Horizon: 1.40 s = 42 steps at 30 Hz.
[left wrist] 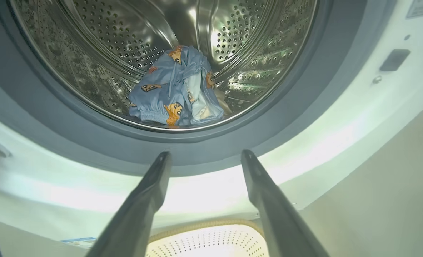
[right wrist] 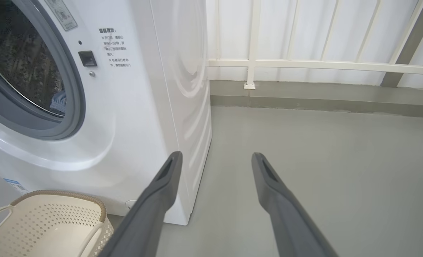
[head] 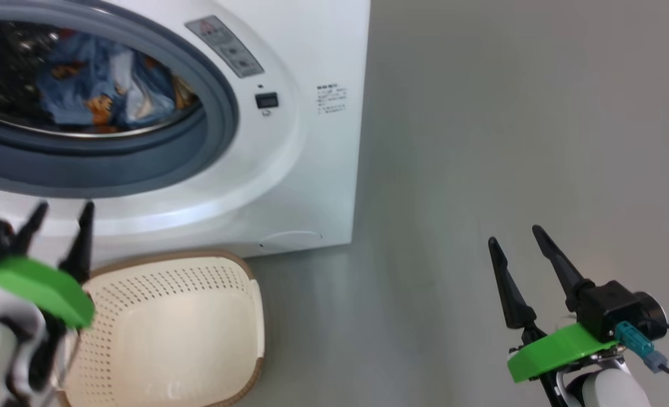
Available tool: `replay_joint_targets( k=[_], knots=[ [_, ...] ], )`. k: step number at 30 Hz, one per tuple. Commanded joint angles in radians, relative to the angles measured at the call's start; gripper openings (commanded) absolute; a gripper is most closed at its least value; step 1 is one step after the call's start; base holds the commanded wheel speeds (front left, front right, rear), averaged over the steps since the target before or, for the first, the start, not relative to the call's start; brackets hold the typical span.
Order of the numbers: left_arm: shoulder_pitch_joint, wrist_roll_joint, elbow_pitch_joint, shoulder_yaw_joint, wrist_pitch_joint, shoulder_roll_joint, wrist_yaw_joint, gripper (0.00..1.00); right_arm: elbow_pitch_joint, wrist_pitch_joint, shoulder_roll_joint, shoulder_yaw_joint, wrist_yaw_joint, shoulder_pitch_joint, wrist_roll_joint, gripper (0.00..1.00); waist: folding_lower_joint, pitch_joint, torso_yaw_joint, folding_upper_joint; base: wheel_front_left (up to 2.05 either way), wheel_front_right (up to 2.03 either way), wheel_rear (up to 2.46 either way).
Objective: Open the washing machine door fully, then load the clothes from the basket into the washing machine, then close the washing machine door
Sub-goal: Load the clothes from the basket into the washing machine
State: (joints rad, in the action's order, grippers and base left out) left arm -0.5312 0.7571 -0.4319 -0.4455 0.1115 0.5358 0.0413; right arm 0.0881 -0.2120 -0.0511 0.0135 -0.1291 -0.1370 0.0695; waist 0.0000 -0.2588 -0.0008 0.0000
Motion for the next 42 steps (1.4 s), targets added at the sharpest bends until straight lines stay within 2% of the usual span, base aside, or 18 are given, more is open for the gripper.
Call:
replay_joint_targets(
  k=[1,9,14,23,30,31,42],
  knots=[
    [0.028,0.004,0.050,0.046,0.020,0.048,0.019,1.00,-0.029,0.003,0.001,0.020,-0.002,0.016,-0.009,1.00,0.0000,0.064,0.034,0.0000,0.00,0.00,0.00],
    [0.257,0.022,0.231,0.078,0.100,0.028,0.120,1.00,-0.056,0.019,0.001,0.024,-0.002,0.075,-0.009,1.00,0.0000,0.152,0.037,0.0000,0.00,0.00,0.00],
    [0.384,0.020,0.330,0.100,0.136,-0.017,0.168,1.00,-0.073,0.027,0.001,0.019,-0.002,0.116,0.003,1.00,0.0000,0.218,0.031,0.0000,0.00,0.00,0.00],
    [0.511,-0.077,0.388,0.113,0.149,-0.085,0.204,1.00,-0.097,0.042,0.001,0.028,-0.002,0.154,0.017,1.00,0.0000,0.288,0.020,0.0000,0.00,0.00,0.00],
    [0.572,-0.177,0.429,0.169,0.150,-0.182,0.172,1.00,-0.114,0.039,0.001,0.033,-0.002,0.163,0.040,1.00,0.0000,0.300,0.015,0.0000,0.00,0.00,0.00],
    [0.572,-0.177,0.429,0.169,0.150,-0.182,0.172,1.00,-0.114,0.039,0.001,0.033,-0.002,0.163,0.040,1.00,0.0000,0.300,0.015,0.0000,0.00,0.00,0.00],
    [0.623,-0.332,0.446,0.280,0.150,-0.307,0.071,1.00,-0.099,0.023,0.001,0.030,-0.002,0.164,0.064,1.00,0.0000,0.303,0.012,0.0000,0.00,0.00,0.00]
  ],
)
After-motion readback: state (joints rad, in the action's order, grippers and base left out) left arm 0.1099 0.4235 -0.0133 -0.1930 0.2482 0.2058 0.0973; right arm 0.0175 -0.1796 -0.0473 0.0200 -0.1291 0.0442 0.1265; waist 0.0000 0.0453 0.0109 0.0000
